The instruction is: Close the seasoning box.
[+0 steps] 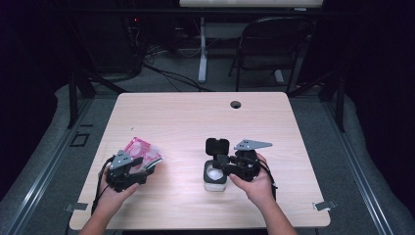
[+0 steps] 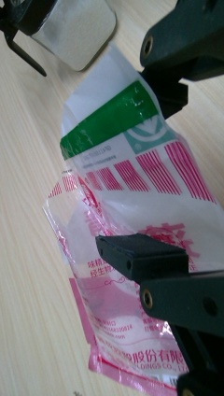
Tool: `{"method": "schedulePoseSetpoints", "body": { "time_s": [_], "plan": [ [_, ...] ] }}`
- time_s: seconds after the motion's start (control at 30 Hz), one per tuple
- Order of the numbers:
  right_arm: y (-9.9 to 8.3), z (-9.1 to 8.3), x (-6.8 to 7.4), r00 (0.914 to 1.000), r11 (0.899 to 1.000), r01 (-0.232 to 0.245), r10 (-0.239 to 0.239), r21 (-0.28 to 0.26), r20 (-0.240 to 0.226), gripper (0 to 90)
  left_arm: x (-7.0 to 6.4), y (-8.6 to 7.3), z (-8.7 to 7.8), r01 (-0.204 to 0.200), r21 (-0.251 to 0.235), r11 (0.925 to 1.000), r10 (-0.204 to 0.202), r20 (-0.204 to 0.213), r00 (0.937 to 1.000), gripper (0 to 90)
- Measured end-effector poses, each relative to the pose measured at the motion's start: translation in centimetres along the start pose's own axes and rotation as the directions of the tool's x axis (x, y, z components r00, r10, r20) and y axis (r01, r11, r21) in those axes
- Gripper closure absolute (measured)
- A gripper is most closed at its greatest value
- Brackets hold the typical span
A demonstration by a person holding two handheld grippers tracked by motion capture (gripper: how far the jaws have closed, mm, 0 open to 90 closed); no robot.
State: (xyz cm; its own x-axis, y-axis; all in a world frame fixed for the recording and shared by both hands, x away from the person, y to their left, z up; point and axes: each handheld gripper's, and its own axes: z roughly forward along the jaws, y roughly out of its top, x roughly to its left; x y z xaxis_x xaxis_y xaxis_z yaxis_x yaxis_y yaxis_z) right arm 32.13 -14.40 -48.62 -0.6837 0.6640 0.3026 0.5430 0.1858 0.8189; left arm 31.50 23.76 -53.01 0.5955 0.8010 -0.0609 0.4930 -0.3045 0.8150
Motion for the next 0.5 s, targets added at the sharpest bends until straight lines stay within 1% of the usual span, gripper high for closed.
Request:
{"method": "schedulePoseSetpoints", "body": {
  "time_s": [0.03, 0.07, 0.1, 0.23, 0.27, 0.4, 0.43, 0.5],
  "plan": [
    [0.0, 0.0, 0.0, 1.0, 1.0, -0.002, 0.002, 0.007, 0.008, 63.4, -0.1, 0.1, 0.1, -0.006, 0.005, 1.0, 0.006, 0.019, 0.9998, 36.2],
    [0.0, 0.0, 0.0, 1.0, 1.0, -0.002, 0.002, 0.007, 0.008, 63.4, -0.1, 0.1, 0.1, -0.006, 0.005, 1.0, 0.006, 0.019, 0.9998, 34.7],
    [0.1, -0.1, -0.1, 1.0, 1.0, -0.005, 0.005, 0.013, 0.008, 63.3, -0.3, 0.2, 0.0, -0.006, 0.008, 1.0, 0.006, 0.032, 0.9995, 32.5],
    [0.4, -0.2, -0.3, 0.9996, 1.0, -0.009, 0.009, 0.015, 0.027, 62.8, -0.8, 0.5, -0.3, -0.02, -0.006, 0.9998, 0.021, 0.041, 0.999, 29.3],
    [0.5, -0.4, -0.3, 0.9995, 1.0, -0.007, 0.006, 0.027, 0.031, 62.3, -0.9, 0.6, -0.3, -0.021, -0.009, 0.9997, 0.021, 0.041, 0.9989, 29.3],
    [0.9, -0.7, -0.5, 0.9987, 1.0, -0.015, 0.014, 0.019, 0.049, 60.9, -1.2, 0.7, -0.6, -0.032, -0.016, 0.9994, 0.033, 0.046, 0.9984, 27.3],
    [1.1, -0.9, -0.7, 0.998, 1.0, -0.028, 0.027, 0.01, 0.057, 60.0, -1.3, 0.8, -0.7, -0.034, -0.023, 0.9992, 0.035, 0.048, 0.9982, 27.1],
    [1.4, -1.1, -0.9, 0.997, 1.0, -0.028, 0.027, 0.014, 0.073, 58.5, -1.4, 0.8, -0.7, -0.034, -0.026, 0.9991, 0.035, 0.049, 0.9982, 26.8]
  ]
}}
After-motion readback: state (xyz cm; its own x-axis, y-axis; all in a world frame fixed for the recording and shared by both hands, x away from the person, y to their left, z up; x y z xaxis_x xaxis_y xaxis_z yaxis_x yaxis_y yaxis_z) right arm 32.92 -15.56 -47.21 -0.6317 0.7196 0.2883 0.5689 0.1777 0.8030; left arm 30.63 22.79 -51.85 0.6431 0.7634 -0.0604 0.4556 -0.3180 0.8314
